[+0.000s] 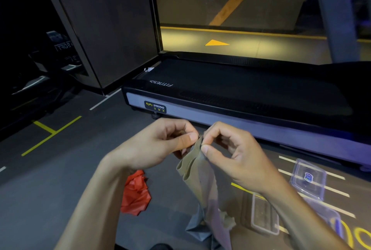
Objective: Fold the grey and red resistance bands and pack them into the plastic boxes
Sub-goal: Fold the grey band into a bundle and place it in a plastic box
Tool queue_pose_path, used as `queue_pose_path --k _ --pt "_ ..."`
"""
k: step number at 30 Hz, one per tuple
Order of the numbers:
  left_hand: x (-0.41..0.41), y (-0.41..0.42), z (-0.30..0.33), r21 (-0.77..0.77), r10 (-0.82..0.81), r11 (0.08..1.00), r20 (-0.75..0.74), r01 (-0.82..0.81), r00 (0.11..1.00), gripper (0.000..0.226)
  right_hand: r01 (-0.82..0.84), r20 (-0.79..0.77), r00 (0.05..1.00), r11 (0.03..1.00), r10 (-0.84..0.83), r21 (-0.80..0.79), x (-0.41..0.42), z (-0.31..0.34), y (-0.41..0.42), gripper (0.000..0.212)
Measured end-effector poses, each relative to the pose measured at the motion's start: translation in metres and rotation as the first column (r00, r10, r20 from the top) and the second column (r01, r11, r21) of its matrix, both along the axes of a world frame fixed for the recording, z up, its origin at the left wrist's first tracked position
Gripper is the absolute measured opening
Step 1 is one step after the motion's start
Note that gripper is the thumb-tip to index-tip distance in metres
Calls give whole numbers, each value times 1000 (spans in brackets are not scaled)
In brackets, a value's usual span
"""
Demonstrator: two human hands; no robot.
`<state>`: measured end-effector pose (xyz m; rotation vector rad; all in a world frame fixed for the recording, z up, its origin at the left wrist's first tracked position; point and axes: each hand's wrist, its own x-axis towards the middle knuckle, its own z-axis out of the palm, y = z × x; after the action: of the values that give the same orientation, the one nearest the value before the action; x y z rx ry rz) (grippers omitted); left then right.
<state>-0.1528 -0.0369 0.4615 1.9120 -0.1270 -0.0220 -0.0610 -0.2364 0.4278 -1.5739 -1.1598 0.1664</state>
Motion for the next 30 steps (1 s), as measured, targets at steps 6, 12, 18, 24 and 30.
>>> queue_pose_path --k 6,12,18,24,30 --pt "-1 -2 3 10 9 1000 -6 -9 1000 27 4 14 1000 1000 -4 -4 0 0 1 8" --pt "-2 -2 4 29 16 999 0 -16 1000 22 -2 17 1000 1000 2 11 0 -1 1 8" --pt "-2 0 2 10 44 999 25 -44 999 16 7 -14 1000 1000 -7 31 0 -2 0 8" --pt "-3 0 3 -36 74 997 52 -72 996 16 11 -35 999 998 -8 66 -2 -1 1 9" --pt "-2 -5 3 -103 159 984 128 -146 979 15 9 -155 988 978 24 207 -5 -1 5 8"
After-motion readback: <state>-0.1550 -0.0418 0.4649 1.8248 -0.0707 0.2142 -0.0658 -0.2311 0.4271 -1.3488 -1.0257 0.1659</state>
